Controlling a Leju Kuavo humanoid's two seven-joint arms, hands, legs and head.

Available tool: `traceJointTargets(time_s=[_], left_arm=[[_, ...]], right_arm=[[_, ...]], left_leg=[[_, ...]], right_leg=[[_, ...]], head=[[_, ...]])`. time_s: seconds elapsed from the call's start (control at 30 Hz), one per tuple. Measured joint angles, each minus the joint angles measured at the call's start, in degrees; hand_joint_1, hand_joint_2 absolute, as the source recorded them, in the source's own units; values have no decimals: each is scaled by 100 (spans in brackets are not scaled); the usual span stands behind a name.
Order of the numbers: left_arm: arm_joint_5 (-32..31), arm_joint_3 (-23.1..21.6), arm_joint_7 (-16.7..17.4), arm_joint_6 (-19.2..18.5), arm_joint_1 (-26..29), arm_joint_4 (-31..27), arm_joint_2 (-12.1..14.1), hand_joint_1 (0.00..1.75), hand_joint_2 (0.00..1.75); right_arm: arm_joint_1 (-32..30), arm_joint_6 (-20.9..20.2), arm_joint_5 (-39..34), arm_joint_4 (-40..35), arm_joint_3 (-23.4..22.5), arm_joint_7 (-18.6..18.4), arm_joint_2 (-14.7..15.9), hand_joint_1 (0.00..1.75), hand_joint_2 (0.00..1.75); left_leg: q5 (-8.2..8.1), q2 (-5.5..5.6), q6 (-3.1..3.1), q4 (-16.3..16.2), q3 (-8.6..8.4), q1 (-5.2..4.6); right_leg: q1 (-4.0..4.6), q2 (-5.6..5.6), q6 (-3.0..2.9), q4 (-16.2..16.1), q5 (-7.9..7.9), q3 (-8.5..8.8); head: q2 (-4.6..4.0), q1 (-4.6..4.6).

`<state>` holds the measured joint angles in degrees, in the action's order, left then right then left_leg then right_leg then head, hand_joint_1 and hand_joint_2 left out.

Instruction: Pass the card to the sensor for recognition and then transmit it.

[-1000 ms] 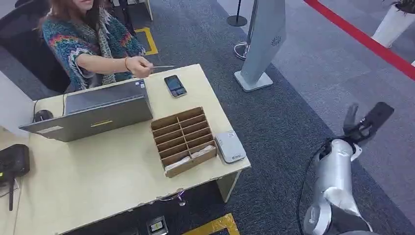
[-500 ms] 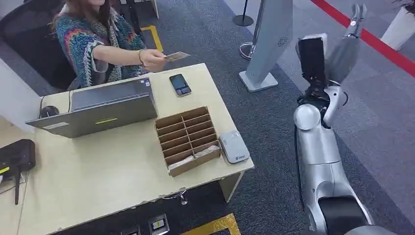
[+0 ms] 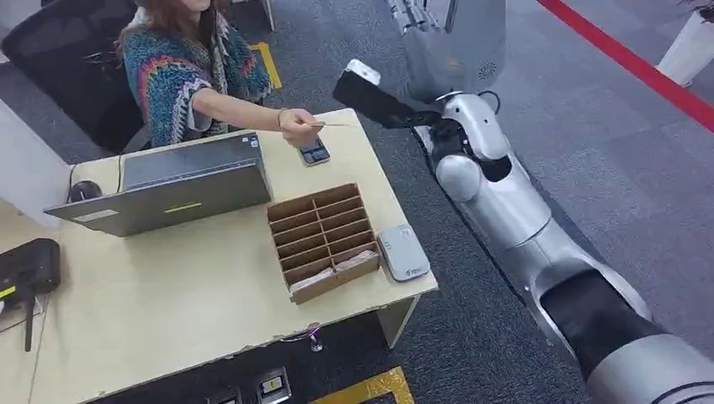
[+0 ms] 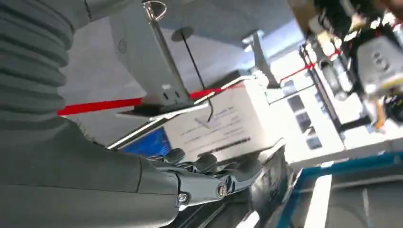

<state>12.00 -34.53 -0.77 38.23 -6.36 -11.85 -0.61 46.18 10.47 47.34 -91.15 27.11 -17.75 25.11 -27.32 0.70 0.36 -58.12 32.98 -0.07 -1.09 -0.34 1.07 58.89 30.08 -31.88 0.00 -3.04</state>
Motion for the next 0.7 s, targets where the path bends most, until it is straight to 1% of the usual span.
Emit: traceJointTargets(time_s=[0.03,0.1,0.3,0.47,0.6,0.63,0.67,0.7], left_arm=[[6,-2,0,-9,-11,-11,0,0,0],[28,-4,0,-9,-32,-20,0,0,0],[116,-4,0,-4,-19,-24,7,0,0],[157,-4,0,-2,1,-24,9,0,0],[188,-4,-2,2,11,-24,9,0,0],[203,-4,-2,4,11,-24,9,0,0],[214,-4,-2,9,11,-24,9,0,0],[225,-4,-2,11,11,-24,9,0,0]], right_arm=[[129,-68,-59,171,273,24,-4,0,175],[251,-155,-162,435,637,37,-26,0,175],[484,-284,-256,990,1327,79,-131,0,175],[546,-308,-313,1238,1605,85,-199,0,175],[591,-192,-385,1443,1756,94,-243,0,175],[605,-151,-400,1489,1791,94,-247,7,175],[620,-116,-411,1531,1817,94,-254,24,175],[633,-81,-424,1566,1850,90,-262,166,175]], left_leg=[[0,-1,0,0,-1,4],[1,14,0,0,3,6],[1,19,-1,-1,9,5],[1,18,-1,-1,9,6],[1,18,-1,-1,8,6],[2,18,-1,-1,8,6],[2,18,-2,-1,8,6],[2,18,-2,-1,8,6]], right_leg=[[4,3,0,-2,0,1],[4,-18,-1,-2,1,3],[4,-24,-5,-3,4,0],[4,-24,-5,-4,4,-1],[4,-24,-5,-3,4,-1],[4,-24,-5,-3,4,-1],[4,-24,-5,-3,4,-1],[4,-24,-5,-3,4,-1]], head=[[0,-2],[0,-2],[0,-2],[0,-2],[0,-2],[0,-4],[0,-2],[0,-4]])
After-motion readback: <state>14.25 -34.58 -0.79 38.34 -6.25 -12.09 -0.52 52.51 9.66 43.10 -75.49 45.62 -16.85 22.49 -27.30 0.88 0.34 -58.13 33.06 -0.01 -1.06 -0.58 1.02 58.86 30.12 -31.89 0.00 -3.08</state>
